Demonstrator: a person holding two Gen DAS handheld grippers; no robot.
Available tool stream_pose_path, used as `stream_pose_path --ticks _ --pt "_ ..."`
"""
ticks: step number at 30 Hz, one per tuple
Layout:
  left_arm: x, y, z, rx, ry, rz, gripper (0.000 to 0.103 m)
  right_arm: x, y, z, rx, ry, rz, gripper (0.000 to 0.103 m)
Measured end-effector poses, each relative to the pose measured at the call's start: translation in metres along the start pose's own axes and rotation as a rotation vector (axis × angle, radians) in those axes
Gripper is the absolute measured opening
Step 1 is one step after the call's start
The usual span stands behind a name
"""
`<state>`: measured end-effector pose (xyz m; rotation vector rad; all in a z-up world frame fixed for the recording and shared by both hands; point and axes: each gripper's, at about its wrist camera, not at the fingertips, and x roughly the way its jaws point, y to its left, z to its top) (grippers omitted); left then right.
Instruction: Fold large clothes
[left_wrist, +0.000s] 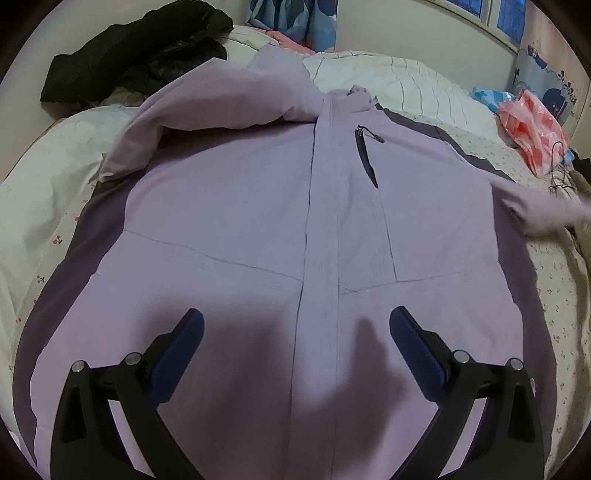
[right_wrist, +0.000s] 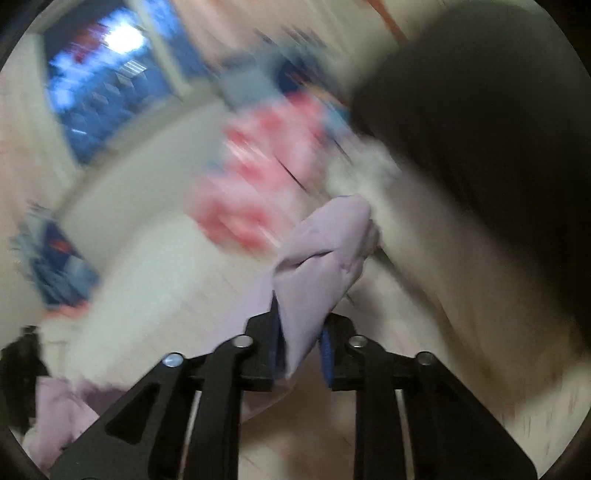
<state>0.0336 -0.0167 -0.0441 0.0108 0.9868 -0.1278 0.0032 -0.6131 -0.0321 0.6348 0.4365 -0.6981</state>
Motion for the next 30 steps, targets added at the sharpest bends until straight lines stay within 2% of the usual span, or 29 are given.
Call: stream_pose_path --ticks 1,2,4,5,6,7,8,11,12,14,16,19,20,22,23,24,26,27,28,29,30 --pt "-0.005 0.002 0.002 0.002 -0.014 -0.007 0.097 0.002 -0.013 -0.015 0.027 0.047 -0.023 0.044" --pt "-0.012 0.004 0.005 0.007 -0.036 -0.016 0.097 -0.001 -0.026 -0.034 0.052 0.095 -0.022 0.050" --pt "-0.034 0.013 0.019 0.011 -0.117 -0.017 0.097 -0.019 -0.043 -0.067 0.058 0.160 0.011 0.054" --pt "-0.044 0.018 0.028 0.017 -0.159 -0.006 0.097 -0.033 -0.048 -0.079 0.055 0.159 0.031 0.059" --pt "-0.054 0.023 0.046 0.031 -0.201 0.015 0.097 -0.053 -0.051 -0.092 0.065 0.151 0.070 0.064" --pt "-0.061 0.025 0.065 0.051 -0.226 0.036 0.097 -0.067 -0.053 -0.102 0.074 0.139 0.093 0.074" --pt "-0.065 0.026 0.086 0.076 -0.246 0.059 0.097 -0.081 -0.050 -0.114 0.071 0.126 0.122 0.081" --pt "-0.054 0.035 0.166 0.123 -0.251 0.129 0.097 -0.109 -0.034 -0.140 0.003 0.112 0.234 0.081" --pt "-0.037 0.042 0.199 0.110 -0.205 0.108 0.097 -0.114 -0.024 -0.153 -0.030 0.104 0.264 0.081" --pt "-0.004 0.055 0.241 0.062 -0.118 0.063 0.097 -0.115 -0.011 -0.167 -0.091 0.108 0.293 0.081" --pt "0.040 0.062 0.275 0.023 -0.035 0.061 0.097 -0.108 -0.001 -0.178 -0.150 0.151 0.295 0.081" --pt "0.104 0.061 0.302 -0.031 0.075 -0.026 0.097 -0.094 -0.005 -0.186 -0.119 0.197 0.305 0.081" --pt "0.116 0.061 0.304 -0.044 0.097 -0.031 0.097 -0.094 -0.007 -0.187 -0.108 0.195 0.317 0.081" --pt "0.161 0.062 0.308 -0.105 0.195 -0.005 0.097 -0.090 -0.006 -0.187 -0.107 0.191 0.329 0.084" --pt "0.180 0.063 0.304 -0.150 0.250 -0.018 0.097 -0.088 -0.006 -0.188 -0.115 0.190 0.331 0.086" --pt "0.187 0.063 0.300 -0.170 0.274 -0.029 0.093 -0.086 -0.005 -0.188 -0.124 0.189 0.331 0.087" --pt "0.195 0.056 0.296 -0.158 0.256 -0.013 0.071 -0.082 -0.003 -0.187 -0.142 0.189 0.330 0.090" --pt "0.191 0.052 0.294 -0.151 0.229 -0.017 0.045 -0.082 -0.002 -0.188 -0.146 0.188 0.335 0.091" --pt "0.180 0.052 0.294 -0.170 0.197 -0.096 0.025 -0.082 -0.006 -0.187 -0.144 0.187 0.342 0.092" --pt "0.170 0.053 0.295 -0.176 0.169 -0.124 0.023 -0.082 -0.009 -0.187 -0.139 0.187 0.348 0.092" --pt "0.147 0.057 0.299 -0.170 0.097 -0.141 0.020 -0.081 -0.010 -0.187 -0.136 0.188 0.351 0.092"
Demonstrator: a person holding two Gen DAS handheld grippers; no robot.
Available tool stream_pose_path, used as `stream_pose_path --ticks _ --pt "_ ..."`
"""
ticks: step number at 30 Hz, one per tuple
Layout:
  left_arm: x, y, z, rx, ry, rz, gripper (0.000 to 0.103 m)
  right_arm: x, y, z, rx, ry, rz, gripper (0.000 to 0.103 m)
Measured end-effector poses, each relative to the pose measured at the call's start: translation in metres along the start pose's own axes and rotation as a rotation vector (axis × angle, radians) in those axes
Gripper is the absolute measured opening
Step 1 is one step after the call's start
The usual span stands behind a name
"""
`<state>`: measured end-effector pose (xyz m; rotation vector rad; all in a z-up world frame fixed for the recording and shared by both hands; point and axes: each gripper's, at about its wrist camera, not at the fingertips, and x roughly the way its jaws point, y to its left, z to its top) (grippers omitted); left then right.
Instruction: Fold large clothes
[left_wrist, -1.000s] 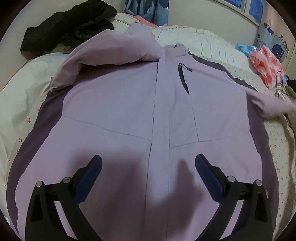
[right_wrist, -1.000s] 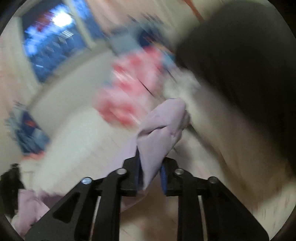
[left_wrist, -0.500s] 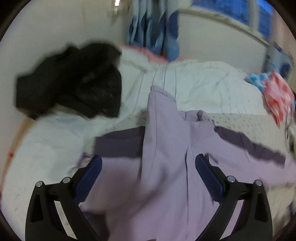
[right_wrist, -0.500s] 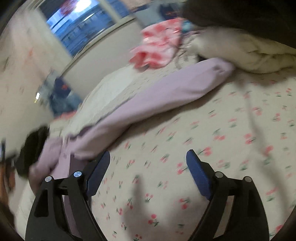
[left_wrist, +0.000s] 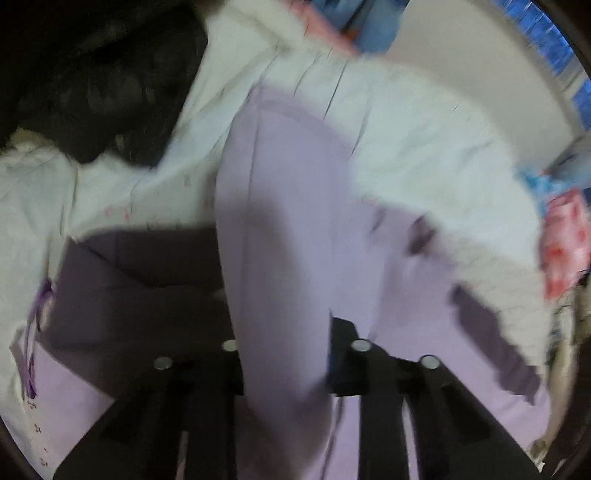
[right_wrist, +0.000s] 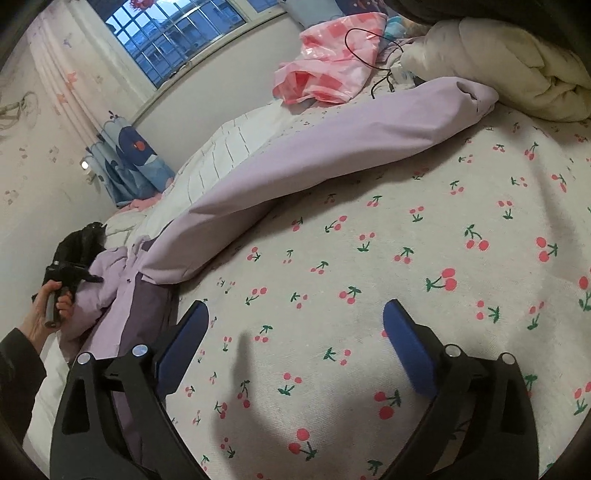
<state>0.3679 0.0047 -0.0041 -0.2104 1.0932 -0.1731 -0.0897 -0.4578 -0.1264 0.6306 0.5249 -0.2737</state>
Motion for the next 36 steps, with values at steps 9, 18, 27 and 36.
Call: stream_pose_path --ticks 9,18,27,36 --pt "-0.290 0.164 -0.009 -0.135 -0.677 0.214 0.024 0.003 0.001 0.001 -0.017 0.019 -0.019 0.095" --pt "-0.254 0.417 -0.109 -0.587 -0.170 0.343 0.053 0.009 0.008 -0.001 -0.052 0.053 -0.070 0.096" --pt "-0.283 0.256 -0.232 -0.285 -0.472 0.303 0.092 -0.003 -0.004 0.004 0.031 0.038 0.015 0.096" --pt "-0.205 0.010 -0.294 0.147 -0.416 0.066 0.096 -0.013 -0.080 0.056 0.480 -0.076 0.160 0.096"
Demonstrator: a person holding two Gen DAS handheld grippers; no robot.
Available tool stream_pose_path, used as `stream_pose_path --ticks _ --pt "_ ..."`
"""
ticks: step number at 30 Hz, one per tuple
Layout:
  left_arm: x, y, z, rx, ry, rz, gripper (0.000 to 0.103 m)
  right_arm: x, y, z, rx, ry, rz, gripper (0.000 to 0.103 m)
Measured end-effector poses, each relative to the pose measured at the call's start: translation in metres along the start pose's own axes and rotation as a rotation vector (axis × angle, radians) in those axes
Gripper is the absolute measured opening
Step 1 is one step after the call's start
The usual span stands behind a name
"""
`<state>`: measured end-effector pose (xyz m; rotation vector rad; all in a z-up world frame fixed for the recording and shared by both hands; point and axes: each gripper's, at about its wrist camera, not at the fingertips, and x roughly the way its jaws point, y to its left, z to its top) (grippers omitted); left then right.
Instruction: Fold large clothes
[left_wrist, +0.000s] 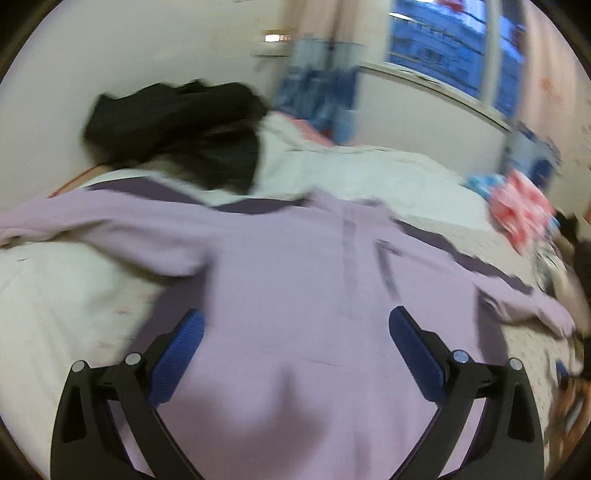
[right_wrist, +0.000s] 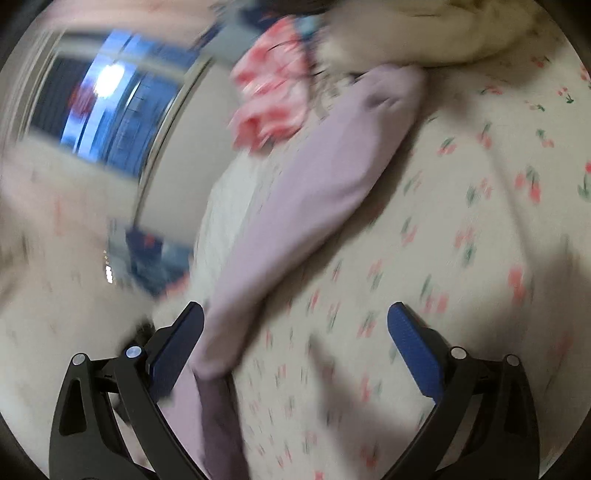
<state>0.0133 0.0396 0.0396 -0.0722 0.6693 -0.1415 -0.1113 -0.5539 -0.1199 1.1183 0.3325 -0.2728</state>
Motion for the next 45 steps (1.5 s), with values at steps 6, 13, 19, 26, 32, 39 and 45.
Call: stream_pose_path --ticks 6,13,19,26,32,39,45 --pt "0.026 -0.024 -0.025 0.007 0.025 -0.018 0.096 0.027 -0.005 0.058 0.039 -0.073 -0.049 0.096" --pt "0.028 -0.006 -0.032 -0.002 0.033 0.051 0.096 0.061 0.005 0.080 0.020 -0.157 -0.103 0.021" --pt "0.033 0.014 -0.038 -0.059 0.053 0.101 0.096 0.050 0.065 0.079 -0.190 -0.214 -0.054 0.017" --pt "0.038 0.034 -0.035 -0.158 0.078 0.083 0.096 0.042 0.144 0.087 -0.289 -0.219 -0.012 0.017" --pt "0.031 0.051 -0.031 -0.209 0.077 0.099 0.096 0.060 0.263 0.062 -0.444 -0.200 0.099 0.017" --pt "0.011 0.096 -0.023 -0.353 0.027 0.122 0.096 0.118 0.426 -0.052 -0.638 -0.054 0.326 0.017" --pt "-0.007 0.133 -0.018 -0.455 -0.014 0.130 0.096 0.191 0.506 -0.196 -0.770 0.145 0.440 0.017"
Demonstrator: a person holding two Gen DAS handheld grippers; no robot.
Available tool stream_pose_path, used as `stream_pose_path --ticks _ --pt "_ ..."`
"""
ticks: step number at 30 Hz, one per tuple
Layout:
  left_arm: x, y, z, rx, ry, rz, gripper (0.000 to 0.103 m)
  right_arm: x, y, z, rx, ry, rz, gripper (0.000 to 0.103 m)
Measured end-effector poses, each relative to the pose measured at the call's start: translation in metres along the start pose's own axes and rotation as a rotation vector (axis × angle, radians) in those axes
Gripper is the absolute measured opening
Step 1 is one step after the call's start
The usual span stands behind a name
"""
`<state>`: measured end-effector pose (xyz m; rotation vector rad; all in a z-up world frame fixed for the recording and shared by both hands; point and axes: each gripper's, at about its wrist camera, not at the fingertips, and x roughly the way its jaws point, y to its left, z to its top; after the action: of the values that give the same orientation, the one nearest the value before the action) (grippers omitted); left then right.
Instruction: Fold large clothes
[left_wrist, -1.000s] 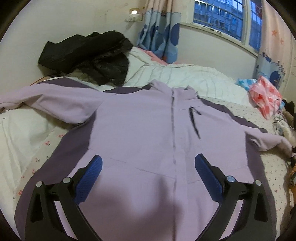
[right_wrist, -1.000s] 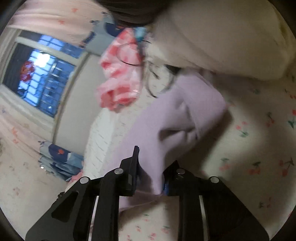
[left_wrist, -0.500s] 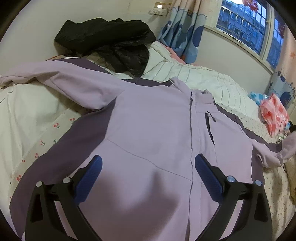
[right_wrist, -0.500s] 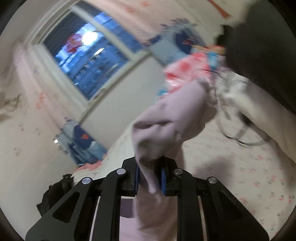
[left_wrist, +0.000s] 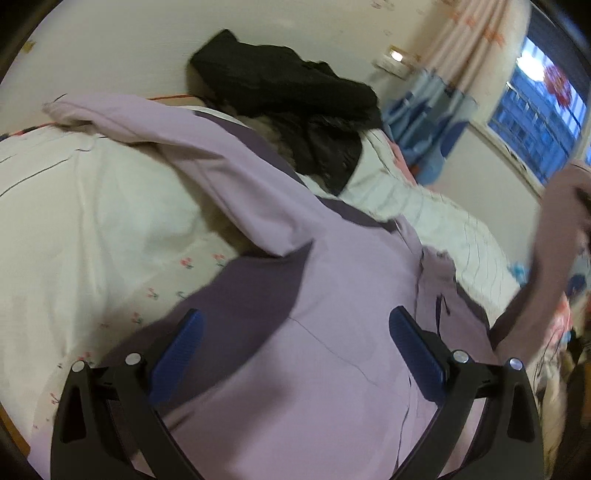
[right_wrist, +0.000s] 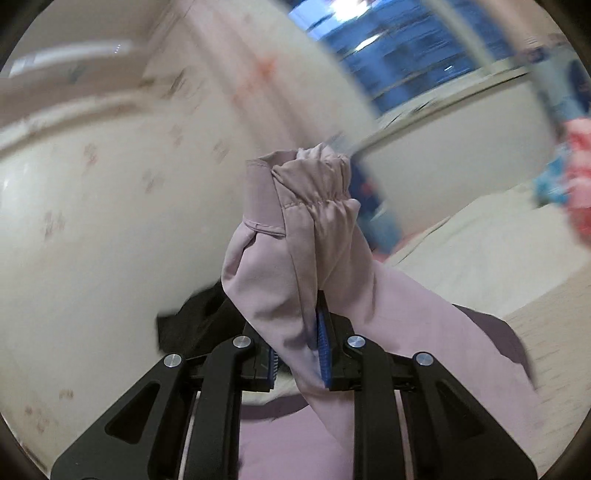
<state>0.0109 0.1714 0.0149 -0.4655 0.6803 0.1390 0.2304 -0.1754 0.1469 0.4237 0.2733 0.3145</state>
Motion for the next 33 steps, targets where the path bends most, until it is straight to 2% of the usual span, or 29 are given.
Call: stream_pose_path --ticks 4,5,6,7,8,9,10,12,14,16,18,21,23,25,27,30,32,33 --pt "-0.008 0.020 0.011 -0.060 -0.021 0.005 0.096 0.092 0.043 -0.089 -0.019 0.194 0.038 0.019" --pt "-0.009 0.026 0.014 -0.079 -0.024 0.005 0.096 0.111 0.047 -0.113 -0.022 0.241 0.035 0.026" --pt "-0.010 0.030 0.016 -0.091 -0.026 0.006 0.096 0.137 0.049 -0.145 -0.019 0.328 0.039 0.035" --pt "-0.010 0.034 0.018 -0.103 -0.028 0.008 0.096 0.157 0.048 -0.168 -0.007 0.418 0.052 0.061" --pt "-0.010 0.038 0.019 -0.114 -0.025 0.013 0.096 0.179 0.043 -0.197 0.019 0.545 0.053 0.079" --pt "-0.009 0.040 0.020 -0.120 -0.021 0.015 0.096 0.193 0.039 -0.221 0.043 0.652 0.060 0.079" --pt "-0.008 0.042 0.021 -0.124 -0.015 0.015 0.096 0.197 0.036 -0.234 0.038 0.700 0.062 0.079" --pt "-0.006 0.044 0.021 -0.128 -0.003 0.016 0.096 0.184 0.035 -0.238 -0.020 0.689 0.083 0.079" --pt "-0.005 0.043 0.021 -0.121 0.005 0.014 0.096 0.157 0.036 -0.223 -0.040 0.640 0.128 0.080" --pt "-0.002 0.035 0.020 -0.090 0.015 0.006 0.096 0.112 0.031 -0.198 -0.078 0.532 0.127 0.088" --pt "0.003 0.020 0.016 -0.025 0.036 -0.004 0.096 0.059 0.013 -0.174 -0.139 0.404 0.029 0.096" --pt "0.007 -0.006 0.008 0.074 0.040 -0.007 0.096 0.006 -0.019 -0.159 -0.146 0.311 -0.138 0.096" --pt "0.008 -0.036 0.001 0.192 0.007 0.004 0.096 -0.020 -0.068 -0.147 -0.087 0.306 -0.287 0.096" --pt "0.013 -0.060 -0.001 0.268 -0.007 -0.018 0.096 -0.037 -0.105 -0.142 -0.008 0.305 -0.333 0.096" --pt "0.024 -0.089 0.001 0.353 -0.018 -0.040 0.096 -0.047 -0.130 -0.137 0.028 0.289 -0.365 0.096" --pt "0.051 -0.123 0.009 0.450 -0.051 -0.026 0.096 -0.056 -0.160 -0.140 0.047 0.282 -0.375 0.096" --pt "0.079 -0.143 0.018 0.480 -0.052 -0.036 0.096 -0.037 -0.172 -0.144 0.028 0.302 -0.373 0.096" --pt "0.091 -0.149 0.022 0.488 -0.049 -0.041 0.096 -0.019 -0.182 -0.153 0.011 0.353 -0.403 0.096"
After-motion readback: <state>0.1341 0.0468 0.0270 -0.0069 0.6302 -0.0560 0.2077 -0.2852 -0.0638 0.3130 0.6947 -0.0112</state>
